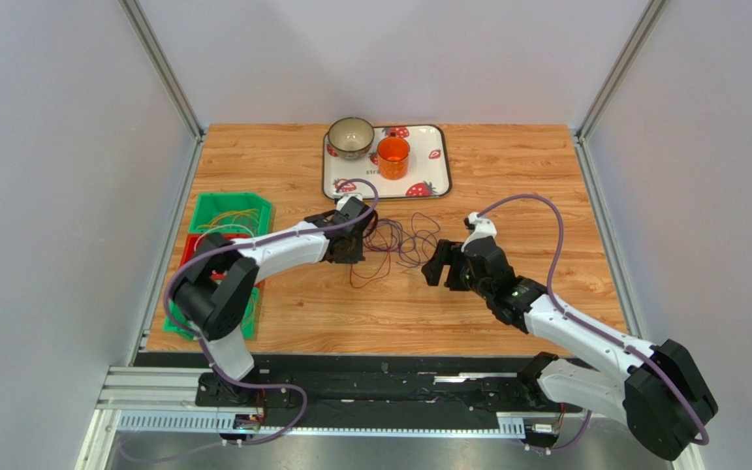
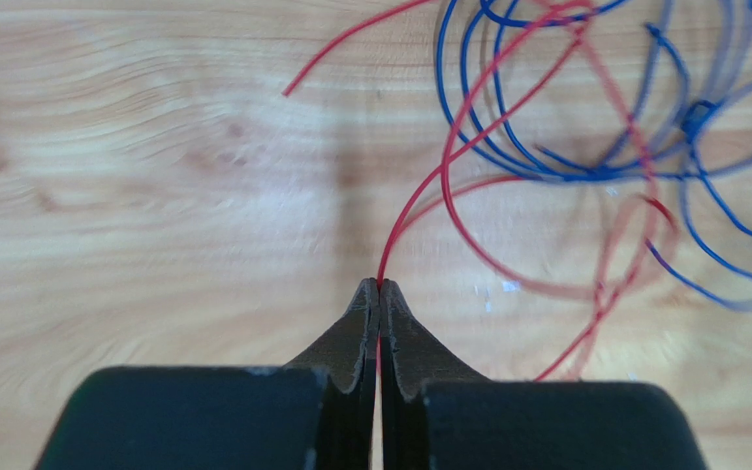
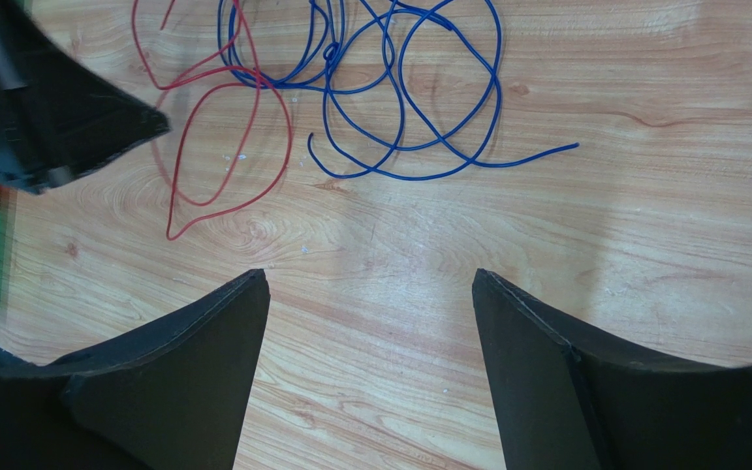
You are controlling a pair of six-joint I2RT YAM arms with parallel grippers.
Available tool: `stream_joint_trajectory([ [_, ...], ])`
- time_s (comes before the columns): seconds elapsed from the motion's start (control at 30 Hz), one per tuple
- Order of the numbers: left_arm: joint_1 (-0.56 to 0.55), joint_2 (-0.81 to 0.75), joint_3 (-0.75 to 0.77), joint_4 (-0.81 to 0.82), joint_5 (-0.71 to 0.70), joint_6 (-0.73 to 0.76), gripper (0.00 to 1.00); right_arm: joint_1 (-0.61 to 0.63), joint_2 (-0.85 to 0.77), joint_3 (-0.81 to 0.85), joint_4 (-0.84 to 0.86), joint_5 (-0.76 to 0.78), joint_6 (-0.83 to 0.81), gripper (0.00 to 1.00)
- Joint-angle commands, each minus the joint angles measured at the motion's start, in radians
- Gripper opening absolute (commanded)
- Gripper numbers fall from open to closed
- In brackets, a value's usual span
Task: Untangle the cables
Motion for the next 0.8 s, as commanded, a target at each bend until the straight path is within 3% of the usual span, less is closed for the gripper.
stream_joint_trajectory([
  [0.0,0.005,-0.214,0.029,-0.137,0.014,0.014,0.0,-0.005,0.008,0.007,0.035,-0.001,-0.015,0.8],
  [0.4,0.049,-0.585,0.178,-0.444,0.037,0.059,0.0,-0.008,0.031,0.025,0.016,-0.011,-0.015,0.8],
  [0.77,0.077,-0.891,0.36,-0.679,-0.083,0.071,0.0,-0.008,0.055,0.047,-0.004,-0.008,-0.018,0.8],
])
